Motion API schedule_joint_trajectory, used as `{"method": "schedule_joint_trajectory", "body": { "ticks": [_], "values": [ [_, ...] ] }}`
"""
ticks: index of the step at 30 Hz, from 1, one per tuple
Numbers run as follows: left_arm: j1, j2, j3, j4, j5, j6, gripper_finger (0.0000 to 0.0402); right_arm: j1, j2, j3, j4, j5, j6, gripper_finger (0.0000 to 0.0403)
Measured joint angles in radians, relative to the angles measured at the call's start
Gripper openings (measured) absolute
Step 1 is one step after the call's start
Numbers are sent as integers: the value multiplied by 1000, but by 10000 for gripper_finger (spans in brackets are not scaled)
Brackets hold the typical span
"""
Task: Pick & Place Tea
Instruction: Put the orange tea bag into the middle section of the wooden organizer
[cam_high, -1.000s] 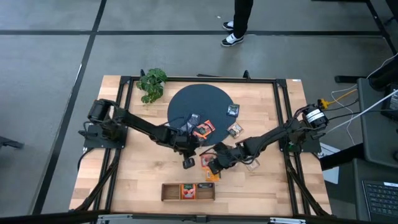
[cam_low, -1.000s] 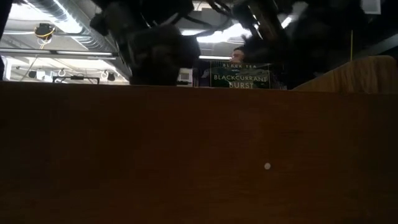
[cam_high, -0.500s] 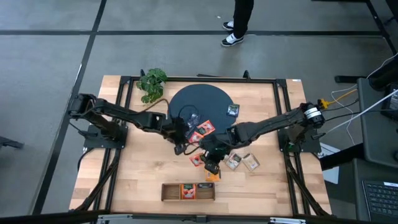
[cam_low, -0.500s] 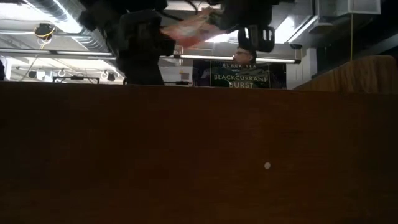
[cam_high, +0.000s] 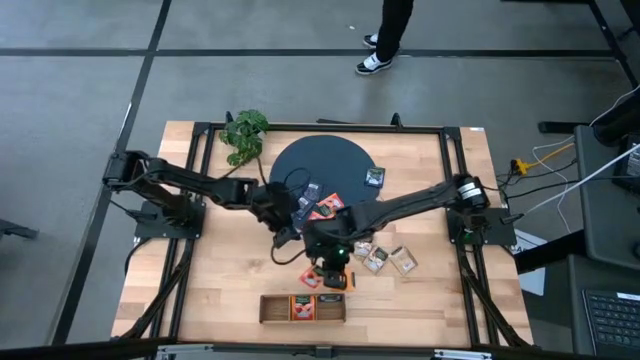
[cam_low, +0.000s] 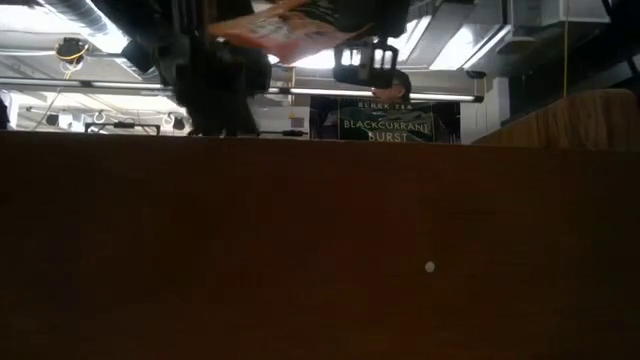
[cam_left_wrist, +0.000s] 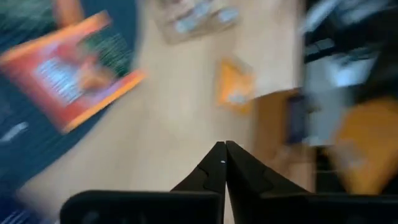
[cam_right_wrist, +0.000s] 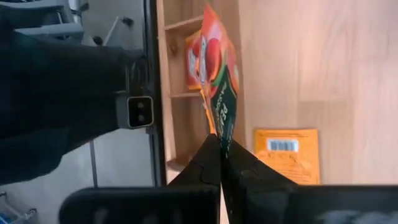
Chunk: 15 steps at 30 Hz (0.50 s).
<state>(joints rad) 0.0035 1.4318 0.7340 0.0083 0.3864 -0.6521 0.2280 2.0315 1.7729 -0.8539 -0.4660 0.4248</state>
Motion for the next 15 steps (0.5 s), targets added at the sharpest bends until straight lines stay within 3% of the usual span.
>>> {"method": "schedule_joint_trajectory", "body": {
  "ticks": [9, 15],
  "values": [
    [-3, -114, 1, 45, 51, 10, 9, -38, 0, 0, -27, 23, -34, 0],
    [-5, -160, 2, 41, 52, 10, 44, -66, 0, 0, -24, 38, -37, 0]
  ]
}}
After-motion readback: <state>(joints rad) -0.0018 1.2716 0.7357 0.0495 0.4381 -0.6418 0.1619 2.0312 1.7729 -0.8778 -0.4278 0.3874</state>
